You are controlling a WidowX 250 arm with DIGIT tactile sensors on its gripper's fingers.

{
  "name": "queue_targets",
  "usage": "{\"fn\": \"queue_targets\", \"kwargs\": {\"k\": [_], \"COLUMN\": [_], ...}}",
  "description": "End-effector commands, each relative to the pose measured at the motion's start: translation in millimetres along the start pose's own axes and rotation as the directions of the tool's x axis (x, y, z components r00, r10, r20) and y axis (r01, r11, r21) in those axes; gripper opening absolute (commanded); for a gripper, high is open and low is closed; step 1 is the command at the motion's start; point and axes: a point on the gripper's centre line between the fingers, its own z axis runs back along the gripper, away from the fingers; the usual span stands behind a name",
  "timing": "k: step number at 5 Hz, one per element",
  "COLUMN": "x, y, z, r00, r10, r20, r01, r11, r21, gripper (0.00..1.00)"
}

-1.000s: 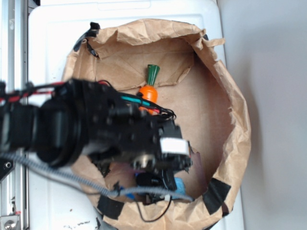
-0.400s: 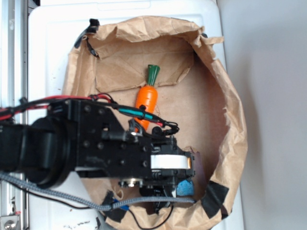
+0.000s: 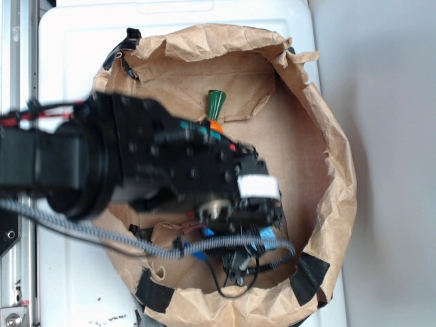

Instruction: Grab the blue sponge.

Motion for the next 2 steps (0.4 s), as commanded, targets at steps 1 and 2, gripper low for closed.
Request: {"fn": "queue_targets", "kwargs": {"k": [1, 2], "x": [13.5, 9.9], "y": [20.1, 15.4], "z": [62.2, 59.4], "r00": [0.998, 0.998], "r10": [0.005, -0.026], "r20": [0.066, 0.061], "r01": [0.002, 0.033], "r11": [0.994, 0.992], "r21": [-0.107, -0.118], "gripper": [0.00, 0.50]}}
